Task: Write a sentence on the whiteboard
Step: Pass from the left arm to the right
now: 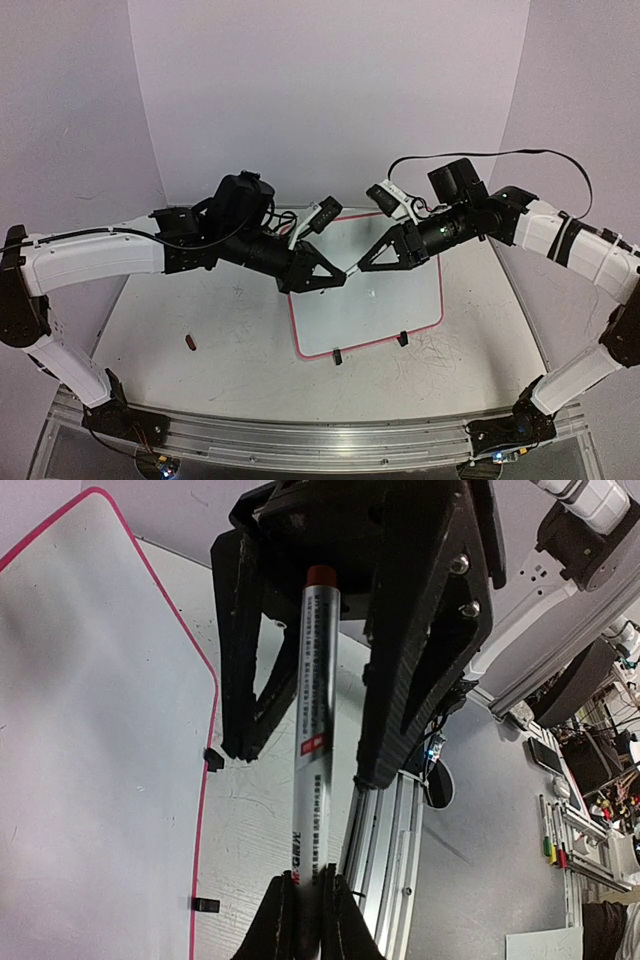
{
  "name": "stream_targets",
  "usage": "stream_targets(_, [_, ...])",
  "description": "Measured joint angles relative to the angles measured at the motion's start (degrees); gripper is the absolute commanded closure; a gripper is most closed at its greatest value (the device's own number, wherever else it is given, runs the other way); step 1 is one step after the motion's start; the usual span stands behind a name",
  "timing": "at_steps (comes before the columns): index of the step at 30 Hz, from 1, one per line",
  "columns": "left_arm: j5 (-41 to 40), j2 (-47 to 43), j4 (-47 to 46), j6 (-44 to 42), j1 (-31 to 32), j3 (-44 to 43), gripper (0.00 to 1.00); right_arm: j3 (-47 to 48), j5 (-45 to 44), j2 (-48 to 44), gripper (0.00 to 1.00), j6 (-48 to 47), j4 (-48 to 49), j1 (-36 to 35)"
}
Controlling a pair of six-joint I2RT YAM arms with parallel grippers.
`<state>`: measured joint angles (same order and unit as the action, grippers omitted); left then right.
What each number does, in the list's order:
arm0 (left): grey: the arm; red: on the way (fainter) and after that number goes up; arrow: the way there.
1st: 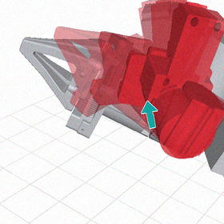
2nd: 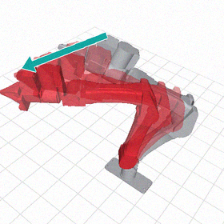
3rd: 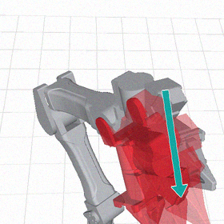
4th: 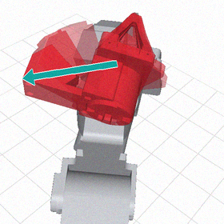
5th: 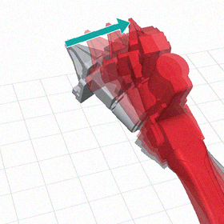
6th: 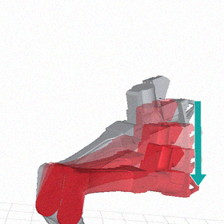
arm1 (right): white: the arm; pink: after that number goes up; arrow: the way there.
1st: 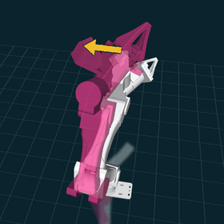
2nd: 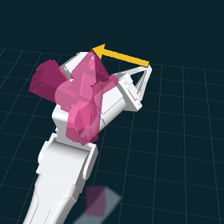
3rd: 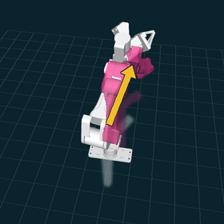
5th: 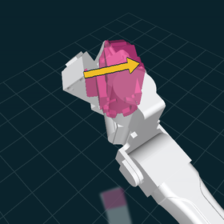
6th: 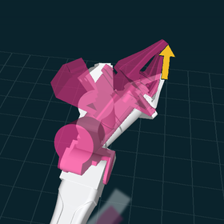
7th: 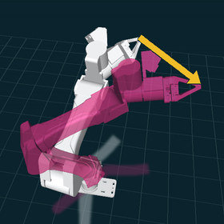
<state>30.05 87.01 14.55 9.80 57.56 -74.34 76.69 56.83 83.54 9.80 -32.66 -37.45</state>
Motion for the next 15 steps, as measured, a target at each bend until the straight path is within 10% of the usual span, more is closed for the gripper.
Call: stream_targets(15, [1.92, 1.75, -0.11, 0.54, 0.00, -0.99, 1.00, 0.00, 4.20, 1.53, 0.70, 0.50, 2.40, -0.78])
